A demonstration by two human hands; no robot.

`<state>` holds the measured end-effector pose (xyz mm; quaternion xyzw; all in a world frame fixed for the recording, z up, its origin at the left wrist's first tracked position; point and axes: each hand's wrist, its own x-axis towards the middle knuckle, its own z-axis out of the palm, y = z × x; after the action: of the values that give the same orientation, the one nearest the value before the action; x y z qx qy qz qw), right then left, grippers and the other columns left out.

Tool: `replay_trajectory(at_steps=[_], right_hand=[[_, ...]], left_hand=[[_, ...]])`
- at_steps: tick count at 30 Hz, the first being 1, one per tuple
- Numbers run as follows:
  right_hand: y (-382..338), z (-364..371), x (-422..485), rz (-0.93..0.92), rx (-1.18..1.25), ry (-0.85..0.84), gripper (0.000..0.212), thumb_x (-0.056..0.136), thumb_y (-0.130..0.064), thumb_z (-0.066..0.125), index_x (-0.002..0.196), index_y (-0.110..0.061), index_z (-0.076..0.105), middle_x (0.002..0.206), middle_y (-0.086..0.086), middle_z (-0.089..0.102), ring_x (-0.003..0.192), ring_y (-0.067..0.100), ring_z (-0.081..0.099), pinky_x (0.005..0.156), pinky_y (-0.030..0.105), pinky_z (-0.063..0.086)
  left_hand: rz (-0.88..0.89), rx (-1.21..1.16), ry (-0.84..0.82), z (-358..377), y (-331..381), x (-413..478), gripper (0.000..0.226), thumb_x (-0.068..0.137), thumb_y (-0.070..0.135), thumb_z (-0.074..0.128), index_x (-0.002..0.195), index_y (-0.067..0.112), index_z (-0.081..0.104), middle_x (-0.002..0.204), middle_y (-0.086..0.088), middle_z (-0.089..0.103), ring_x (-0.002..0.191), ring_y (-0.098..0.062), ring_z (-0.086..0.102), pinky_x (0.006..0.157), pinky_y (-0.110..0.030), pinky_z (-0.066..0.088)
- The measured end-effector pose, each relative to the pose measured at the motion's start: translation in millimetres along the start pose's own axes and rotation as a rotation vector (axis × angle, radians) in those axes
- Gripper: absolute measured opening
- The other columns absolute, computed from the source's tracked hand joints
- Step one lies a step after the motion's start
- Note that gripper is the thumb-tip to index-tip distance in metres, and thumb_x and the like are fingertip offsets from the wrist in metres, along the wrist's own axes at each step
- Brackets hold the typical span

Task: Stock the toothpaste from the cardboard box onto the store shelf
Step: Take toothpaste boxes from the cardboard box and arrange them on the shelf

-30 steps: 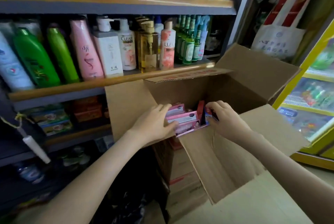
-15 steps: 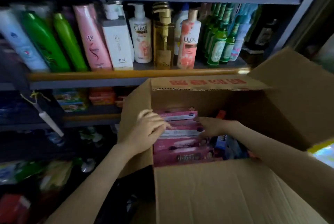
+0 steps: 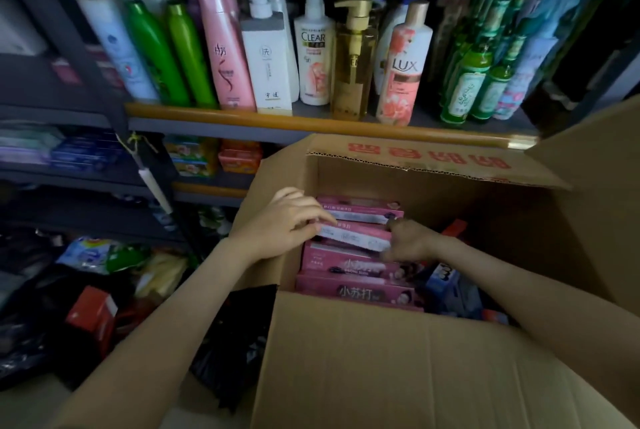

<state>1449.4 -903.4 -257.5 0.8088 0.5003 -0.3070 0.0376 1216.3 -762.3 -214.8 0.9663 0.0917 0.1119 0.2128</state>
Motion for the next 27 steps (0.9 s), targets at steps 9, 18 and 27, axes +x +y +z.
replay_trajectory(at_steps=[9, 18, 27], right_hand=[[35.6, -36.6, -47.0, -0.098, 0.728, -0.164, 0.093, 0.054, -0.064, 0.080, 0.131, -0.020, 0.053, 0.128, 0.001, 0.060, 0.112, 0.016, 0.060, 0.100, 0.036, 0.046], [10.7, -49.0, -73.5, -0.270, 1.079, -0.319, 0.099, 0.042, -0.069, 0.083, 0.116, -0.006, 0.060, 0.103, 0.015, 0.072, 0.090, 0.025, 0.071, 0.073, 0.031, 0.057], [10.4, -12.3, -43.1, 0.036, 0.599, -0.173, 0.056, 0.101, -0.052, 0.022, 0.121, -0.014, 0.057, 0.118, 0.006, 0.064, 0.095, 0.017, 0.062, 0.074, 0.022, 0.051]], left_hand=[[-0.225, -0.143, 0.033, -6.3, 10.9, 5.8, 0.077, 0.082, 0.057, 0.063, 0.147, 0.032, 0.030, 0.144, 0.019, 0.032, 0.133, -0.002, 0.023, 0.108, -0.024, 0.013], [-0.474, -0.717, 0.183, -16.8, 16.8, 7.3, 0.008, 0.098, 0.027, 0.051, 0.102, 0.021, 0.054, 0.089, 0.007, 0.059, 0.085, -0.008, 0.055, 0.067, -0.004, 0.040], [-0.651, -0.818, 0.421, -10.8, -4.8, -12.3, 0.037, 0.080, 0.073, 0.046, 0.101, 0.043, 0.054, 0.103, -0.004, 0.065, 0.105, -0.020, 0.062, 0.103, -0.042, 0.045]])
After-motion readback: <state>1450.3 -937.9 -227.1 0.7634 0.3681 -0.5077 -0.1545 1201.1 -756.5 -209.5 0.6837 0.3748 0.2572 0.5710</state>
